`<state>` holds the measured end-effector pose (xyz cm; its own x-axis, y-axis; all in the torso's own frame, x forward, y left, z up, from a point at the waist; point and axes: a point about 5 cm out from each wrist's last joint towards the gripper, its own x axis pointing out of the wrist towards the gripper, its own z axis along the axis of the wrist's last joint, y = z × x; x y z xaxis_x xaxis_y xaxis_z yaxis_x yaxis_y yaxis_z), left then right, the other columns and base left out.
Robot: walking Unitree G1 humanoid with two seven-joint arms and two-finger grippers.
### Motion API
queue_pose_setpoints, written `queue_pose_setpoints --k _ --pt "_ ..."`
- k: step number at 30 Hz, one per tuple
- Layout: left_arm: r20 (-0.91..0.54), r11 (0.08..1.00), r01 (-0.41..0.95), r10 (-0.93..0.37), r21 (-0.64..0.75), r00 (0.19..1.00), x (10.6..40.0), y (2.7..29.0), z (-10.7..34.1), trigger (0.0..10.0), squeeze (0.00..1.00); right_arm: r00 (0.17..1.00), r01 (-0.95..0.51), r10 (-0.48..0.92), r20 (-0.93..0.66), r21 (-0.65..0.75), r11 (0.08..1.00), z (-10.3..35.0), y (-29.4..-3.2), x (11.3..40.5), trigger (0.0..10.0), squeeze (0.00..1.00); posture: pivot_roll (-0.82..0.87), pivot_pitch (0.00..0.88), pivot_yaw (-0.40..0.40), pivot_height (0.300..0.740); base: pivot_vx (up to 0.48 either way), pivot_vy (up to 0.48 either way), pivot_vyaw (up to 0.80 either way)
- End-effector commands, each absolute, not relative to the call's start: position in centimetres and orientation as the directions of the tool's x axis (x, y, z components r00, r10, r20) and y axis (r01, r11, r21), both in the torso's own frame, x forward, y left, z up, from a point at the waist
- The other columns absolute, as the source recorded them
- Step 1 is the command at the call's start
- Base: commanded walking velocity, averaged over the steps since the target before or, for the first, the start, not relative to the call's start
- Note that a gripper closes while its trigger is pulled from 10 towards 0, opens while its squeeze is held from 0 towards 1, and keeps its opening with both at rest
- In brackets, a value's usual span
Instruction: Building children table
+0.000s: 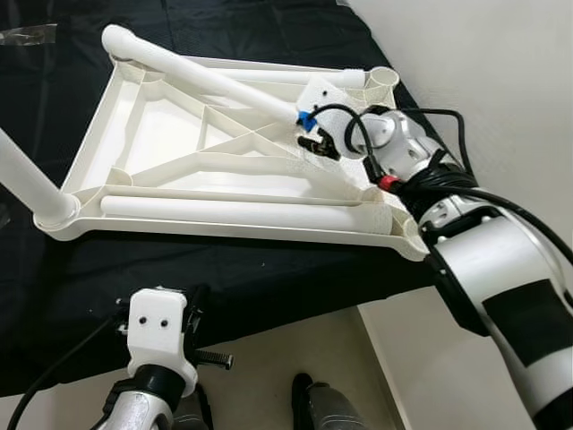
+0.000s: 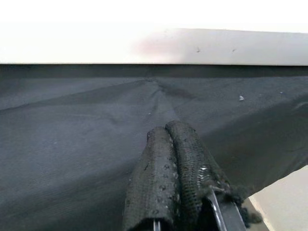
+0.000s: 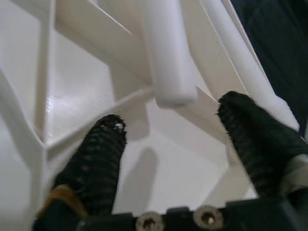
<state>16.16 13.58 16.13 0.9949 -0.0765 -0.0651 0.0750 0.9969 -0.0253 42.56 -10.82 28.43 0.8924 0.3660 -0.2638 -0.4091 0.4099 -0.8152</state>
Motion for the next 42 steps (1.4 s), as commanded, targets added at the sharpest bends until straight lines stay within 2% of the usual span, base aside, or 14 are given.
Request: queue_pose_setpoints --k 1,8,13,15,18,24,27,30,32,34,38,40,41,42 --pt "-0.095 0.997 0.072 -0.075 -0.028 0.993 15.9 13.6 15.8 10.0 0.0 0.903 -0.395 0.345 -0.257 -0.813 0.427 28.6 -11.5 42.6 10.0 0.75 0.04 0.293 -0.122 0.74 0.0 0.0 0.0" --pt "-0.097 0.997 0.073 -0.075 -0.028 0.992 15.9 13.5 15.8 10.0 0.0 0.919 -0.362 0.329 -0.219 -0.8 0.478 29.3 -12.0 42.7 10.0 0.73 0.04 0.287 -0.118 0.74 0.0 0.0 0.0" --pt "-0.099 0.997 0.074 -0.077 -0.03 0.992 16.0 13.5 15.7 10.0 0.0 0.925 -0.348 0.343 -0.167 -0.735 0.582 30.2 -12.7 42.8 10.0 0.69 0.04 0.279 -0.116 0.74 0.0 0.0 0.0" --pt "-0.101 0.997 0.076 -0.079 -0.03 0.992 16.2 13.5 15.5 10.0 0.0 0.921 -0.356 0.368 -0.128 -0.659 0.663 31.3 -14.0 42.6 10.0 0.0 0.04 0.263 -0.112 0.74 0.0 0.0 0.0" --pt "-0.105 0.996 0.084 -0.087 -0.033 0.991 16.4 13.5 15.3 10.0 0.0 0.897 -0.406 0.429 -0.11 -0.593 0.696 32.0 -15.5 42.3 10.0 0.0 0.03 0.248 -0.109 0.74 0.0 0.0 0.0" --pt "-0.11 0.99 0.138 -0.139 -0.018 0.984 17.5 13.4 14.7 10.0 0.0 0.746 -0.614 0.663 -0.059 -0.445 0.651 32.9 -18.2 40.5 10.0 0.0 0.0 0.192 -0.1 0.74 0.0 0.0 0.0" --pt "-0.111 0.988 0.157 -0.157 0.0 0.981 17.9 13.4 14.4 10.0 0.0 0.713 -0.654 0.701 -0.014 -0.371 0.659 32.6 -18.7 40.0 10.0 0.0 -0.01 0.169 -0.095 0.74 0.0 0.0 0.0" --pt "-0.095 0.981 0.186 -0.18 0.061 0.979 19.3 13.5 14.2 10.0 0.0 0.673 -0.709 0.739 0.026 -0.258 0.656 30.4 -18.1 39.1 10.0 0.0 -0.02 0.121 -0.092 0.74 0.0 0.0 0.0" --pt "-0.087 0.977 0.198 -0.191 0.083 0.978 19.7 13.4 14.2 10.0 0.0 0.669 -0.717 0.744 0.013 -0.252 0.649 29.4 -17.8 38.8 10.0 0.0 -0.02 0.111 -0.091 0.74 0.0 0.0 0.0" --pt "-0.068 0.951 0.256 -0.248 0.171 0.966 21.0 12.9 14.3 10.0 0.0 0.645 -0.734 0.764 0.017 -0.265 0.626 26.2 -16.5 37.2 10.0 0.0 -0.03 0.094 -0.086 0.74 0.0 0.0 0.0" --pt "-0.07 0.922 0.317 -0.309 0.224 0.949 21.8 12.3 14.1 10.0 0.0 0.61 -0.765 0.792 0.034 -0.237 0.599 24.9 -16.0 36.1 10.0 0.0 -0.03 0.07 -0.093 0.74 0.0 0.0 0.0" --pt "-0.071 0.905 0.355 -0.348 0.236 0.935 22.1 12.0 14.0 10.0 0.0 0.543 -0.822 0.839 0.03 -0.189 0.538 24.4 -15.8 34.5 10.0 0.0 -0.03 0.056 -0.086 0.74 0.0 0.0 0.0" --pt "-0.071 0.905 0.355 -0.348 0.236 0.935 22.1 12.0 14.0 10.0 0.0 0.543 -0.822 0.839 0.03 -0.189 0.538 24.4 -15.8 34.5 10.0 0.0 -0.03 0.056 -0.086 0.74 0.0 0.0 0.0" --pt "-0.075 0.889 0.391 -0.385 0.237 0.92 22.1 11.7 13.8 10.0 0.0 0.472 -0.875 0.881 -0.011 -0.127 0.467 23.9 -16.3 33.0 10.0 0.0 -0.04 0.047 -0.08 0.74 0.0 0.0 0.0"
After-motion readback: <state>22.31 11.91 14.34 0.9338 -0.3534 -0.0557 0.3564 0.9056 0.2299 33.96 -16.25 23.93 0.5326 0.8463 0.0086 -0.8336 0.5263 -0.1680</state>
